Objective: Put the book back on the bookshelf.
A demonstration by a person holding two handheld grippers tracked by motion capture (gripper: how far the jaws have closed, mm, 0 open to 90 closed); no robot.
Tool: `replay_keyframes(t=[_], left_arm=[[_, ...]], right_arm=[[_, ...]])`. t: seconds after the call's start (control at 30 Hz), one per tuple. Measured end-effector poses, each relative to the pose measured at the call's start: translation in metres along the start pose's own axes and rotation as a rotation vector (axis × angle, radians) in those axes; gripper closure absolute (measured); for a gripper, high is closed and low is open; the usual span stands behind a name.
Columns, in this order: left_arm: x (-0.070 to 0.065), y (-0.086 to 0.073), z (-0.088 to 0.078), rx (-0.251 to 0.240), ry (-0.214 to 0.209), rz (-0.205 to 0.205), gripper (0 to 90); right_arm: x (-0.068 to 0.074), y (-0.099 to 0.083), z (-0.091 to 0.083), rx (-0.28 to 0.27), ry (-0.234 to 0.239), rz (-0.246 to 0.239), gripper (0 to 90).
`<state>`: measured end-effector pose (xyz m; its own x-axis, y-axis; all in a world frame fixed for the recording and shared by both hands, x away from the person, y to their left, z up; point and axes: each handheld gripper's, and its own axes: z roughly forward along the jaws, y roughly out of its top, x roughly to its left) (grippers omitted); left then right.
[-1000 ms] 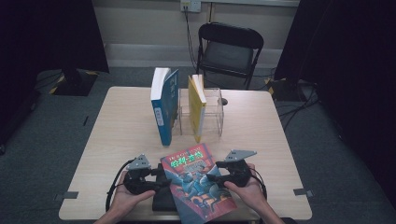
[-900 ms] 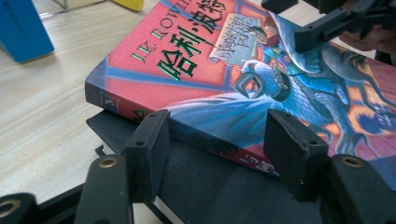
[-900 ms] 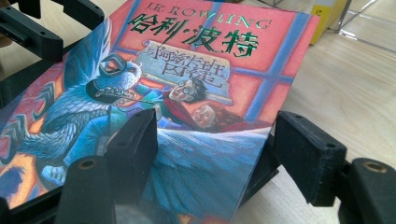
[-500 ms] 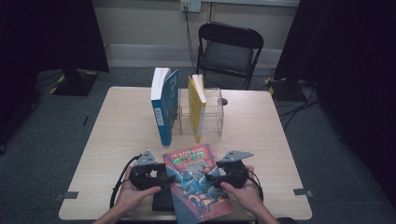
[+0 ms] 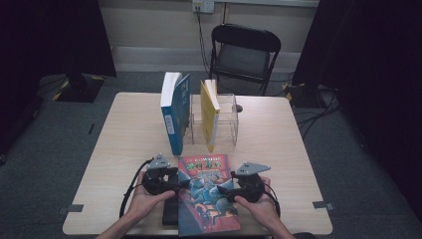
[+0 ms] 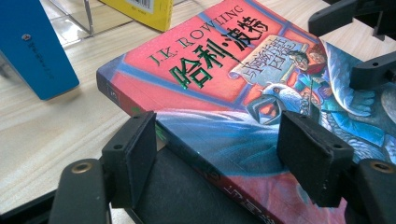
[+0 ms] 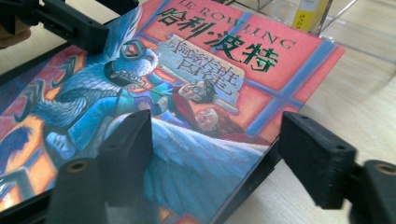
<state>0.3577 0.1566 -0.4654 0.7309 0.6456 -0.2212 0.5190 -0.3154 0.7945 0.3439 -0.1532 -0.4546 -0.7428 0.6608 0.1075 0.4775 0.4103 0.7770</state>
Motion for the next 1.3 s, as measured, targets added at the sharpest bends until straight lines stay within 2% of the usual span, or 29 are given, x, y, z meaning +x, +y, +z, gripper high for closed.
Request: replay_keyframes(t=[0.2, 0.27, 0.3, 0.4, 0.47, 0.6, 0.63, 0.73, 1.0, 1.13, 1.3], left_arm=[[0.0, -0.001, 0.0, -0.008, -0.005, -0.006, 28.4], [-0.001, -0.002, 0.0, -0.014, -0.001, 0.003, 28.6], [-0.001, -0.002, -0.001, -0.017, 0.001, 0.014, 28.7], [-0.004, -0.003, -0.004, -0.013, 0.004, -0.002, 32.6], [-0.007, -0.003, -0.006, -0.006, 0.003, 0.01, 34.0], [-0.01, -0.005, -0.008, 0.016, -0.034, 0.003, 28.5], [-0.011, -0.006, -0.007, 0.014, -0.029, 0.01, 27.8], [-0.01, -0.006, -0.006, 0.012, -0.03, -0.004, 26.3], [-0.011, -0.007, -0.004, 0.006, -0.023, 0.01, 23.6], [-0.011, -0.007, -0.005, 0.009, -0.02, 0.013, 23.6], [-0.011, -0.008, -0.004, 0.002, -0.023, 0.01, 23.5]], right_arm=[[-0.012, 0.006, 0.008, 0.012, 0.019, 0.054, 21.5], [-0.017, 0.009, 0.01, 0.022, 0.031, 0.066, 22.4], [-0.019, 0.011, 0.011, 0.023, 0.031, 0.066, 22.8], [-0.024, 0.018, 0.017, 0.026, 0.025, 0.063, 22.5], [-0.025, 0.02, 0.02, 0.022, 0.022, 0.067, 20.9], [-0.028, 0.016, 0.022, 0.006, 0.034, 0.086, 19.7], [-0.028, 0.015, 0.022, 0.003, 0.038, 0.089, 19.2], [-0.026, 0.011, 0.021, -0.011, 0.056, 0.086, 16.1], [-0.026, 0.01, 0.024, -0.009, 0.056, 0.097, 11.5], [-0.025, 0.009, 0.025, -0.012, 0.051, 0.099, 10.9], [-0.028, 0.009, 0.027, -0.005, 0.069, 0.119, 10.5]])
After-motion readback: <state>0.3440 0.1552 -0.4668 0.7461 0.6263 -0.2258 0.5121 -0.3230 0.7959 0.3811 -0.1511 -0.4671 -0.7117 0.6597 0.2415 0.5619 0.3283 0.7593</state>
